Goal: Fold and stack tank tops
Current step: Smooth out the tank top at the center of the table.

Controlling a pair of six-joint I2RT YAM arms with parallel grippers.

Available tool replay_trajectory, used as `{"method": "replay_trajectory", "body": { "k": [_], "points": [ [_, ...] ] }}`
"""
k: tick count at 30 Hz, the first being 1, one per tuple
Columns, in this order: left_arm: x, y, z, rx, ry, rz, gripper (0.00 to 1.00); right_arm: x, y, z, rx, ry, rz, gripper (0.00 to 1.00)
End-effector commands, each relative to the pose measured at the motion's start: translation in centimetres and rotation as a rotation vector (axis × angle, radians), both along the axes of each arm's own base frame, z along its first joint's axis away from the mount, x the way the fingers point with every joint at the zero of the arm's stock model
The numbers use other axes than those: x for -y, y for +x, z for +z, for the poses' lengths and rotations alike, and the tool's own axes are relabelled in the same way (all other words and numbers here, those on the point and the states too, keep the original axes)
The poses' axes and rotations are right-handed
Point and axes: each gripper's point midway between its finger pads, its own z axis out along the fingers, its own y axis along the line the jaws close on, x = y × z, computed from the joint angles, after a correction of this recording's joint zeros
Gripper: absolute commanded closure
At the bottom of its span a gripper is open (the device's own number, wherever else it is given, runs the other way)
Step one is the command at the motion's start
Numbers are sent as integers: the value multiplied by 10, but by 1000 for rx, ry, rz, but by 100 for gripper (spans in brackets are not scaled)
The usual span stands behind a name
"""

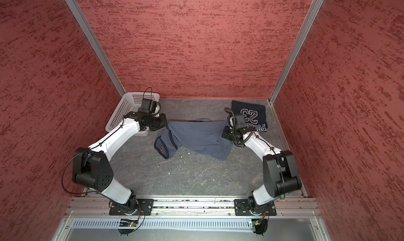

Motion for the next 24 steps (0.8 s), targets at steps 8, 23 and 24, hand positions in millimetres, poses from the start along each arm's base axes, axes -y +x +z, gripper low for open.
{"method": "replay_trajectory", "body": {
  "k": [8, 23, 24],
  "points": [
    [-25, -55, 153, 403, -60, -21, 100, 58, -67, 218, 495, -124, -119, 100],
    [-33, -187, 309, 845, -103, -192, 100, 89, -181, 371, 915, -117, -155, 100],
    [-32, -195, 317, 875, -110, -207, 100, 92, -185, 375, 928, -117, -167, 100]
  ]
}}
